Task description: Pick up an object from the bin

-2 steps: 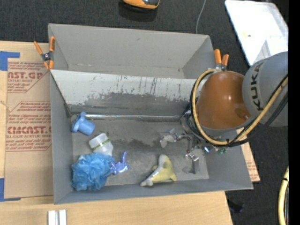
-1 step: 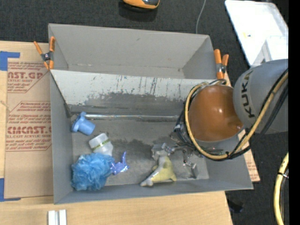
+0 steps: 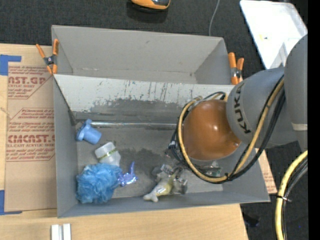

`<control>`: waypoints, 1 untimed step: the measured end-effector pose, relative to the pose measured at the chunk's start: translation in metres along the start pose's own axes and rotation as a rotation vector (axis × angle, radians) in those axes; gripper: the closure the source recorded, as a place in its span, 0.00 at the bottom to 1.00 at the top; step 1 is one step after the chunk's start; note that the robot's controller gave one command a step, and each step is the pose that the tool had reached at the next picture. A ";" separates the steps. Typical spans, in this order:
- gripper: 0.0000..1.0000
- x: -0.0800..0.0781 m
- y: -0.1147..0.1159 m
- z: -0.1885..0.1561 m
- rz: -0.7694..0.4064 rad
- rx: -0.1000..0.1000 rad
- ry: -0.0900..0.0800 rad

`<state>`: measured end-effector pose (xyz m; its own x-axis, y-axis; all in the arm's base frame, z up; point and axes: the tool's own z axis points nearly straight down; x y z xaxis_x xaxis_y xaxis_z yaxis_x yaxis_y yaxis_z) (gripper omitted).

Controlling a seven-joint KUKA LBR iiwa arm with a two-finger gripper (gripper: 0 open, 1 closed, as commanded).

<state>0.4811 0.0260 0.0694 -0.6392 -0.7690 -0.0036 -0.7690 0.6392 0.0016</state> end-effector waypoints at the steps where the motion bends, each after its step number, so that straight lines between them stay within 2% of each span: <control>1: 1.00 0.000 0.000 0.000 0.000 0.000 0.000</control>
Offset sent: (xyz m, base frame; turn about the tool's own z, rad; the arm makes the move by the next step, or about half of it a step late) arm -0.0001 0.0001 0.0797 0.0002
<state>0.4811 0.0260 0.0698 -0.6392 -0.7690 -0.0031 -0.7691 0.6392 0.0019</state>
